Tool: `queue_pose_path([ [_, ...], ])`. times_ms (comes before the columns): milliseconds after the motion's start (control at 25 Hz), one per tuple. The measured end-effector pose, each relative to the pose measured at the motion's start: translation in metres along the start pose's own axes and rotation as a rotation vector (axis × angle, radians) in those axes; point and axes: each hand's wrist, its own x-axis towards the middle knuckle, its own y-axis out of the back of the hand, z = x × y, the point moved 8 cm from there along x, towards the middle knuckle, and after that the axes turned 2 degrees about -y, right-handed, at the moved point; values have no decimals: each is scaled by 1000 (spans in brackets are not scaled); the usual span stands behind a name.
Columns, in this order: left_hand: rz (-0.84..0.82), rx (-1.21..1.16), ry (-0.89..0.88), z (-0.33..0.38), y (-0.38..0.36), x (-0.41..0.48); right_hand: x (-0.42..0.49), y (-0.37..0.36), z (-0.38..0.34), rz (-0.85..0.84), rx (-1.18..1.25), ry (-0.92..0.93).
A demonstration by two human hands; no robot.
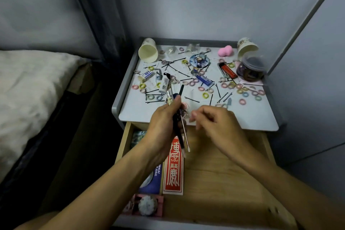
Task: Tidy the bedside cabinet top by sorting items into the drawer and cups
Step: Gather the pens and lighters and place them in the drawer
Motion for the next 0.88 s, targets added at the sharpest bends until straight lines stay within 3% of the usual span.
queue_pose_path([
  [80,-81,-49,2,6,-4,3,11,11,20,34,262,-177],
  [160,-229,-46,28,7,-14,1,17,1,35,-79,554,-339],
  [320,-406,46,73,1,-29,-10,19,-27,34,-261,891,-337],
  [400,-363,119,36,2,-24,-10,19,-22,30,-233,950,-322],
  [560,-68,92,-37,0,7,-2,25,20,45,86,1122,-369],
  [640,38,-12,-48,4,20,1,20,27,42,103,963,-350],
  [760,80,-55,-55,8,28,4,1,-5,28,-169,613,-308],
  [880,36,-19,-31,5,21,3,-17,-39,23,-390,689,-368],
])
